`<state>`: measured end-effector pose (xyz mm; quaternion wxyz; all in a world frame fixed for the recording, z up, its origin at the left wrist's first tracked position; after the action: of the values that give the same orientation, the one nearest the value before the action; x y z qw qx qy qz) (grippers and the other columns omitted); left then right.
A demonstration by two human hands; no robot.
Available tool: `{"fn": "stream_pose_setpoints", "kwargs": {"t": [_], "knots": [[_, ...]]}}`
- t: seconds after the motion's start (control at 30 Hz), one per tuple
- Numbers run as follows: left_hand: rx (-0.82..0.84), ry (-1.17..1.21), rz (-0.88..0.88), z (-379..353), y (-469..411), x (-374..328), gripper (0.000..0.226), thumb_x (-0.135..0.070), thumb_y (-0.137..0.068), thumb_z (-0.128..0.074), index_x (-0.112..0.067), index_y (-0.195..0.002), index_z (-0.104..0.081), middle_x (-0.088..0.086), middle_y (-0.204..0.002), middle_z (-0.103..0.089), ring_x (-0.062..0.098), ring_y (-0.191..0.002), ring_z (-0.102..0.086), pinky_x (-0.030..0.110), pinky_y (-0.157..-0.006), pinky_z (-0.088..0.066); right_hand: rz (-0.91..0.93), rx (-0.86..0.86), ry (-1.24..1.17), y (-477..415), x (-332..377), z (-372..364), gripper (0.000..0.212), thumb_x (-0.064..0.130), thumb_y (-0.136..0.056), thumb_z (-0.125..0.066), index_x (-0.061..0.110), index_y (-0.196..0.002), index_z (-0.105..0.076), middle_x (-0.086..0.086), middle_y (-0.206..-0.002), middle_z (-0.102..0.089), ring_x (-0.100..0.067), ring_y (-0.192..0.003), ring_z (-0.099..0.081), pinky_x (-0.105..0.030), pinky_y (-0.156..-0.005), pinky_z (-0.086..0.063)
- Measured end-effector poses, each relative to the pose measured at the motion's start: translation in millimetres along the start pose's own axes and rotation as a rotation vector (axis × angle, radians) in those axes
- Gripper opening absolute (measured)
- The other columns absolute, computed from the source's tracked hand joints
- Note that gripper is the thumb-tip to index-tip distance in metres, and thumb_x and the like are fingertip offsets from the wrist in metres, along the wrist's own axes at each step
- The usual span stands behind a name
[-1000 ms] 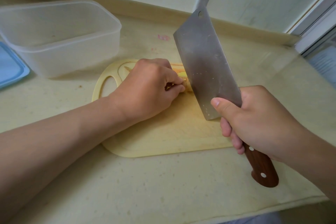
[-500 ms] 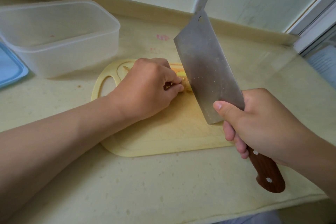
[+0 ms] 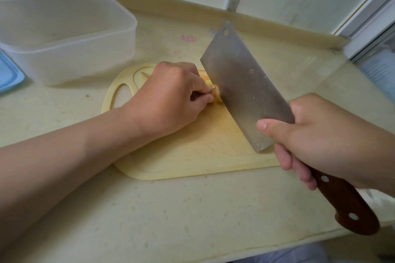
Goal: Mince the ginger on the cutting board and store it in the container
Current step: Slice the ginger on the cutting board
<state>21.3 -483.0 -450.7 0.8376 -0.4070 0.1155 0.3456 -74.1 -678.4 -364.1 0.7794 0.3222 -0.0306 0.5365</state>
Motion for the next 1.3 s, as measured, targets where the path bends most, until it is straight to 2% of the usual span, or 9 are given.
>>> {"fn": "stream_pose_setpoints", "kwargs": {"t": [0.07, 0.2, 0.4, 0.5, 0.6, 0.7, 1.3], "knots": [[-0.003, -0.005, -0.015, -0.6, -0.3, 0.0, 0.015, -0.022, -0.084, -0.071, -0.014, -0.087, -0.082, 0.002, -0.077, -0.071, 0.017, -0.067, -0.066, 0.034, -0.064, -0.052, 0.024, 0.007, -0.018, -9.9, 8.8, 0.8, 0.054, 0.036, -0.107, -0.053, -0.004, -0.071, -0.06, -0.008, -0.038, -0.05, -0.019, -0.031, -0.046, -0.028, -0.041, -0.044], [-0.021, -0.022, -0.05, -2.3, 1.4, -3.2, 0.012, -0.022, -0.083, -0.073, -0.016, -0.086, -0.082, 0.002, -0.076, -0.071, 0.018, -0.063, -0.065, 0.034, -0.062, -0.048, 0.071, 0.031, -0.053, -35.7, 37.4, -2.3, 0.04, 0.027, -0.109, -0.053, 0.001, -0.079, -0.05, -0.002, -0.033, -0.046, -0.013, -0.025, -0.039, -0.019, -0.033, -0.037], [-0.022, -0.008, -0.027, -1.8, 0.7, 1.4, 0.014, -0.023, -0.081, -0.073, -0.013, -0.086, -0.082, 0.005, -0.074, -0.07, 0.021, -0.06, -0.064, 0.036, -0.058, -0.054, 0.103, -0.01, -0.081, -53.1, 52.6, -4.8, 0.041, 0.028, -0.108, -0.055, -0.002, -0.079, -0.054, -0.003, -0.035, -0.049, -0.014, -0.027, -0.042, -0.023, -0.034, -0.04], [-0.024, -0.012, -0.006, -0.8, 1.6, 0.9, 0.012, -0.023, -0.083, -0.074, -0.016, -0.087, -0.082, 0.003, -0.075, -0.071, 0.018, -0.063, -0.064, 0.034, -0.061, -0.054, 0.155, -0.129, -0.085, -46.9, 35.8, -12.3, 0.052, 0.033, -0.107, -0.055, -0.002, -0.069, -0.058, -0.001, -0.033, -0.048, -0.017, -0.029, -0.046, -0.025, -0.038, -0.044], [-0.025, -0.006, 0.011, -0.1, 1.4, 0.8, 0.012, -0.024, -0.083, -0.073, -0.019, -0.089, -0.082, 0.001, -0.077, -0.071, 0.016, -0.066, -0.065, 0.033, -0.064, -0.053, 0.225, -0.221, -0.114, -35.2, 16.6, -20.0, 0.049, 0.032, -0.107, -0.054, 0.003, -0.068, -0.058, 0.0, -0.036, -0.051, -0.014, -0.03, -0.049, -0.026, -0.04, -0.046], [-0.021, 0.003, 0.019, -0.5, 0.9, 0.5, 0.013, -0.024, -0.084, -0.072, -0.017, -0.089, -0.082, 0.002, -0.078, -0.072, 0.016, -0.067, -0.065, 0.034, -0.064, -0.053, 0.212, -0.221, -0.134, -26.2, 3.8, -20.4, 0.045, 0.032, -0.106, -0.054, 0.01, -0.068, -0.057, 0.001, -0.038, -0.053, -0.013, -0.032, -0.05, -0.028, -0.043, -0.048], [-0.002, 0.017, 0.018, -0.4, -0.1, 1.1, 0.018, -0.026, -0.086, -0.069, -0.015, -0.089, -0.082, 0.003, -0.078, -0.072, 0.018, -0.067, -0.066, 0.037, -0.065, -0.056, 0.116, -0.178, -0.106, -7.7, -2.1, -16.1, 0.046, 0.032, -0.105, -0.054, 0.008, -0.066, -0.057, 0.001, -0.036, -0.051, -0.013, -0.03, -0.049, -0.027, -0.04, -0.045]]}}
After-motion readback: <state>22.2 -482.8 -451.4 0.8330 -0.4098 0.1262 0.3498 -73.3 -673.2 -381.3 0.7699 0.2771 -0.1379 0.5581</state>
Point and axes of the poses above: each hand's wrist, its own y-axis away from the middle knuckle, its own z-axis out of the back of the hand, x = y × z, the point moved 1 cm from there along -y, towards the middle knuckle
